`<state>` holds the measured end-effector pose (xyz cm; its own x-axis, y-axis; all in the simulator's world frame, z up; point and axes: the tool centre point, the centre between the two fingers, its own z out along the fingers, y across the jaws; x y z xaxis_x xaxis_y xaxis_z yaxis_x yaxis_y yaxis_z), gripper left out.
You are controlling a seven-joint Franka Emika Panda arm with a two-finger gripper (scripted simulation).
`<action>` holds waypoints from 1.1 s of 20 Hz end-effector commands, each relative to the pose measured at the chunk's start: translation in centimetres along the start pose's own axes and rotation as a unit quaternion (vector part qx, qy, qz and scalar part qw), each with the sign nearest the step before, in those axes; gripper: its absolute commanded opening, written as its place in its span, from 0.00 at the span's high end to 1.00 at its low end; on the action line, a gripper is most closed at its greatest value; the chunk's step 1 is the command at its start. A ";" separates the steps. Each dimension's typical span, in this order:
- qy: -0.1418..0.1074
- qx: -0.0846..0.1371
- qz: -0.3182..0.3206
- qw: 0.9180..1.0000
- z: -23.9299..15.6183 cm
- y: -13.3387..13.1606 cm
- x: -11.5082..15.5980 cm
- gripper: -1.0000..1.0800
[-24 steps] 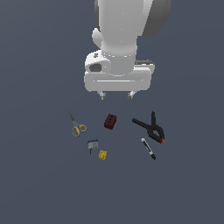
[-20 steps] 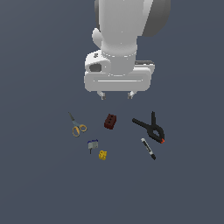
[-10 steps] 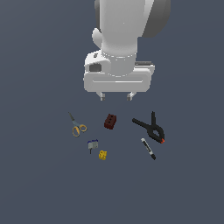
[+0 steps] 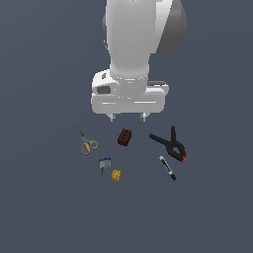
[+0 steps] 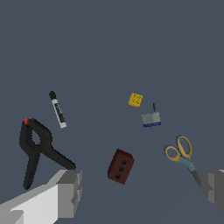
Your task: Pick up a designated object from a clutter of objects.
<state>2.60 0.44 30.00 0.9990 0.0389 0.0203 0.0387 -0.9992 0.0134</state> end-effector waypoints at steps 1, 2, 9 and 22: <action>-0.001 0.001 -0.005 1.000 1.4 0.6 0.6 0.04; -0.001 0.002 -0.007 1.000 2.0 0.9 0.8 0.04; -0.004 0.007 -0.028 1.000 8.3 3.6 2.8 0.04; -0.008 0.008 -0.067 0.998 20.8 9.0 4.0 0.04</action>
<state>7.29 -8.17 10.42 0.9864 0.1645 0.0023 0.1645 -0.9864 -0.0025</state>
